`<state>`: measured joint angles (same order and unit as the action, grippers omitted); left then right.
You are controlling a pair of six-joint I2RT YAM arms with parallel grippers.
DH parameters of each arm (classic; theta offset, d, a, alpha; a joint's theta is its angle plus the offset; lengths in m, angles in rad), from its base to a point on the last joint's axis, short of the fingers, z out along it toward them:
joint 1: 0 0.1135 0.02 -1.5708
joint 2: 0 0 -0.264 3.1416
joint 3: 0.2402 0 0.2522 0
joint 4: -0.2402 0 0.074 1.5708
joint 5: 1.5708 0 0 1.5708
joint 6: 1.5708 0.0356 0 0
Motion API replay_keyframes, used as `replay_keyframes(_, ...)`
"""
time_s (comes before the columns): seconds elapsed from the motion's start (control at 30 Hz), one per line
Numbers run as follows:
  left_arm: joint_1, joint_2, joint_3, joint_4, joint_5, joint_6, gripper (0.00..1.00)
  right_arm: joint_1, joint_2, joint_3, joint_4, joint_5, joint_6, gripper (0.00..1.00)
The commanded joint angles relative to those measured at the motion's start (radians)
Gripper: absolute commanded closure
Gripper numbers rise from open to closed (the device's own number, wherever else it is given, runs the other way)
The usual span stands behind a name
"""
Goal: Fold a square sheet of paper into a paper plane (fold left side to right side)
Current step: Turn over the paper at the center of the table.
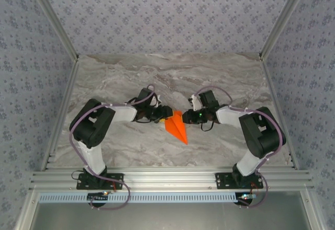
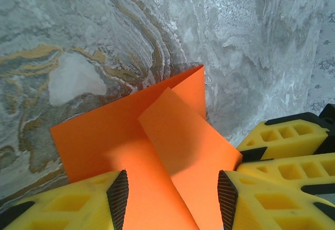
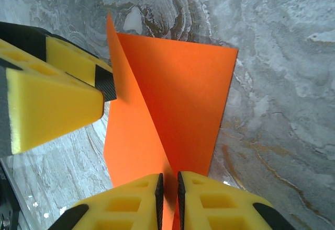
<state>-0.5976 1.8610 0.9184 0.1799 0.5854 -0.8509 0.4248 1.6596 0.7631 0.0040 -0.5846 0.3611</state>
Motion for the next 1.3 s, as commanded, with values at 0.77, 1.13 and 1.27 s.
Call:
replay_keyframes(0.77, 0.002, -0.082, 0.135, 0.009, 0.017, 0.010, 0.96, -0.289, -0.317, -0.232, 0.199, -0.345, 0.152, 0.16)
replay_keyframes(1.13, 0.051, -0.287, 0.226, -0.015, 0.079, -0.021, 0.98, -0.293, -0.436, -0.236, 0.379, -0.582, 0.375, 0.00)
replay_keyframes(1.27, 0.050, -0.314, 0.245, 0.039, 0.109, -0.076, 0.99, -0.224, -0.423, -0.203, 0.418, -0.563, 0.406, 0.00)
